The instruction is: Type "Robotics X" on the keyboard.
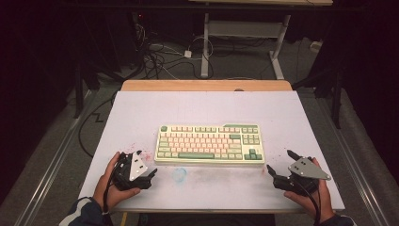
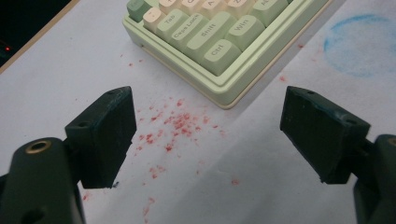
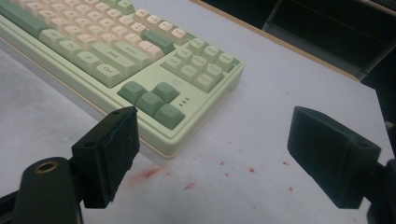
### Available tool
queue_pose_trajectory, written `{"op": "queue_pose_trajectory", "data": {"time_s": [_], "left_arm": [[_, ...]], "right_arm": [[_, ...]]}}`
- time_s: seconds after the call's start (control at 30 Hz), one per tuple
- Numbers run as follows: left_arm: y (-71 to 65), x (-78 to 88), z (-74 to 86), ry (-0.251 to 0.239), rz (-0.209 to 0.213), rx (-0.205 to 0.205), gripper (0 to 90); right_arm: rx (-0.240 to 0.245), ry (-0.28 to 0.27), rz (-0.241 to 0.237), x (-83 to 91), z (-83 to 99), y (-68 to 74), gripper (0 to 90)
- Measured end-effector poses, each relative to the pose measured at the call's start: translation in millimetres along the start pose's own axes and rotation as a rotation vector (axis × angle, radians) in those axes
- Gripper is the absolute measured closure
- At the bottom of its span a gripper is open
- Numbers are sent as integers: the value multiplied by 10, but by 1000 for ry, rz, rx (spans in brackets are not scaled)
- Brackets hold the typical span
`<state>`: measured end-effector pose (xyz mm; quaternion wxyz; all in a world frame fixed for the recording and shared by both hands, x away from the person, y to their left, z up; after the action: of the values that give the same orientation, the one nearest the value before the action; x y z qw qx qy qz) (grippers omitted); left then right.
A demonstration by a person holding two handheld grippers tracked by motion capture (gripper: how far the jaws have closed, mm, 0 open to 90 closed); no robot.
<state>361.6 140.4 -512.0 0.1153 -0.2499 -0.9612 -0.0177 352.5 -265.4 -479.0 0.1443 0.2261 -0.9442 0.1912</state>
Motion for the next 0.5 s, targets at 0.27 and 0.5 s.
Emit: {"op": "queue_pose_trajectory", "data": {"time_s": [0.27,0.5], "left_arm": [[-25,-5,18,8,0,-7,172],[-21,-14,21,9,1,-2,172]], "right_arm": [[4,-14,2,29,-23,-1,176],[2,-6,-1,13,-18,6,176]]}}
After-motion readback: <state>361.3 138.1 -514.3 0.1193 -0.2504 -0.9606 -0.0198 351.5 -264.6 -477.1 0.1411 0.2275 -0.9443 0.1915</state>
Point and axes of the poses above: each handheld gripper's, and its own axes: x roughly backward along the jaws, z roughly out of its underside, y roughly to its left, the point moved 7 cm from there along -x, roughly forward along the jaws, and after that the axes turned 5 degrees about -y, right-handed, at the moved point
